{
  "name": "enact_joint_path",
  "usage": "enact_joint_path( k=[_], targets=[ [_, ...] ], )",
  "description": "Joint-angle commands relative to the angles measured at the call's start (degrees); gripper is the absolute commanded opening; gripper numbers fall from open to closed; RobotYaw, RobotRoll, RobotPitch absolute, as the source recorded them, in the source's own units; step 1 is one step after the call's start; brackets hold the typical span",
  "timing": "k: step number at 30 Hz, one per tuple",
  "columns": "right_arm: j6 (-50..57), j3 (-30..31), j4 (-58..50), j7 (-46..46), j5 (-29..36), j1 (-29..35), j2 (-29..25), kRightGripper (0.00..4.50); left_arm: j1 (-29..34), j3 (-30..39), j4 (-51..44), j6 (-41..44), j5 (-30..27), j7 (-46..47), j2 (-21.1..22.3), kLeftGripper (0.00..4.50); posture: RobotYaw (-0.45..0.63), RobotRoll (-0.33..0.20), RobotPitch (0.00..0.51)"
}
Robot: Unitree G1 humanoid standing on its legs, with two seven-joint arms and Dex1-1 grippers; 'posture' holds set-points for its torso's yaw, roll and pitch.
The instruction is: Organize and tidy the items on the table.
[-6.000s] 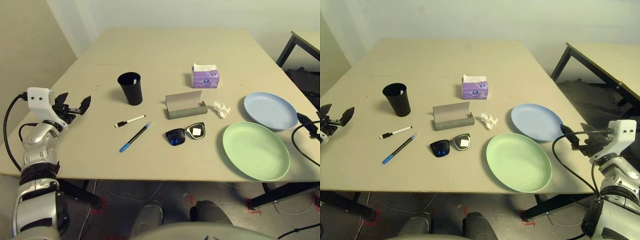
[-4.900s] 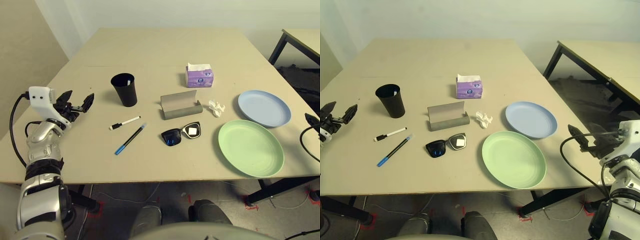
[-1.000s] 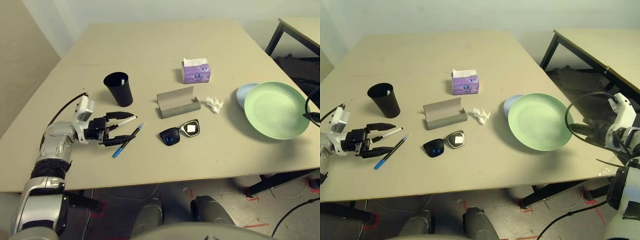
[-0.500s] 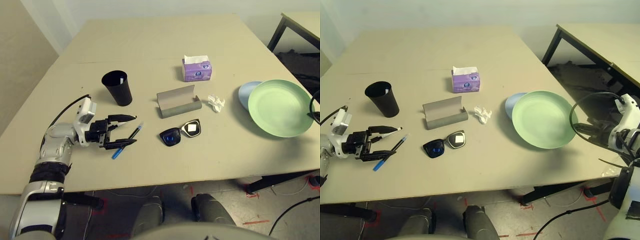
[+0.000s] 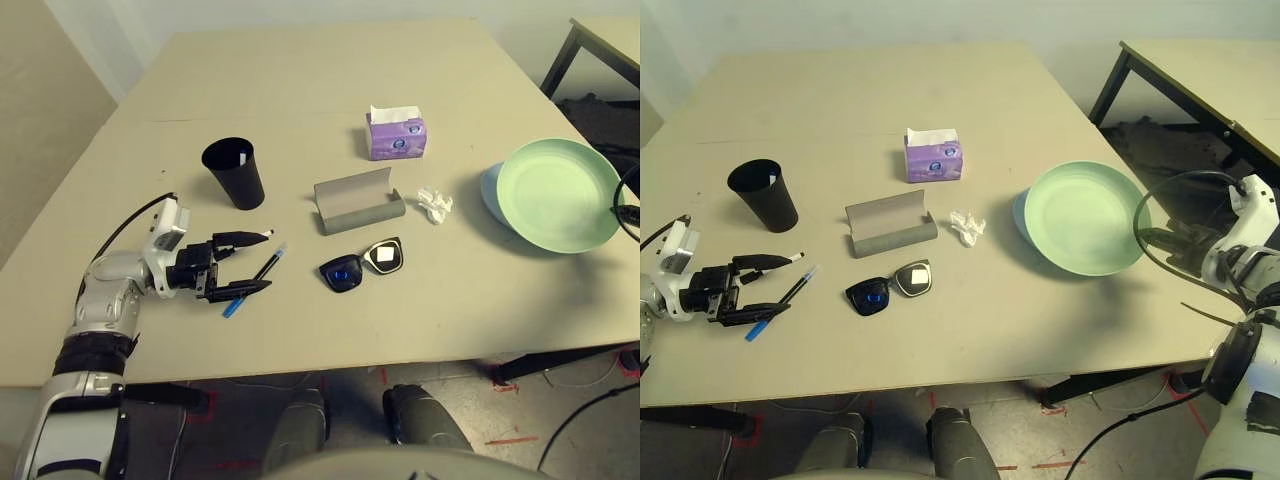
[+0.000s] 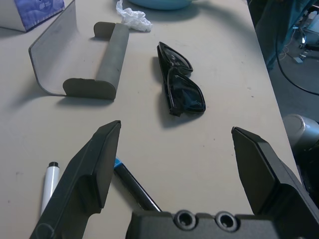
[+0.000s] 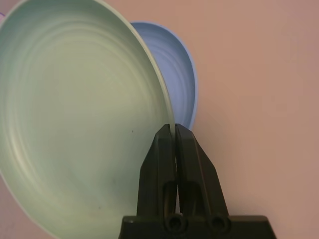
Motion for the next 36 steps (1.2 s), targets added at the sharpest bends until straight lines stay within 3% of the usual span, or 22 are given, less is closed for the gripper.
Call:
enact_joint_path(
  k=[1,4,6,8,17,26,36],
  targets=[
    [-1.7,-1.3,0.8,-1.7,0.4,-1.0,0.5,0.06,1.2,0.7,-1.5,0.4,0.0,0.2,0.4,4.50,-0.04,0.000,0.114],
    [-2.4,-1.4,1.0,-2.8,0.0,-1.1,0.7,0.06,1.4,0.8,-1.6,0.5,0.0,0.3,0.4,4.50,-0.04,0.000,0.113],
    [-2.9,-1.3,1.0,-3.4,-0.4,-1.2,0.9,0.51,1.2,0.8,-1.4,0.5,0.1,0.4,0.4,4.50,-0.05,0.000,0.113],
    [-3.1,-1.4,1.1,-3.6,-0.4,-1.2,0.9,1.07,0.9,0.7,-1.1,0.5,0.2,0.4,0.4,4.50,-0.05,0.000,0.112],
    [-4.9,-1.7,-0.1,0.8,-0.2,2.6,-2.4,4.43,-1.2,0.3,0.8,0.2,0.7,-0.3,0.3,4.50,-0.07,0.000,0.107],
    [-30.0,-3.0,-12.5,17.7,2.1,23.6,-1.0,4.47,-3.8,-0.5,4.5,-0.8,1.6,-2.0,0.0,4.50,-0.12,0.000,0.108],
    [-32.1,-5.7,-42.2,22.6,11.8,40.7,8.0,4.47,-5.4,0.1,7.6,-2.2,1.8,-2.6,0.9,4.50,-0.10,0.000,0.094]
  ],
)
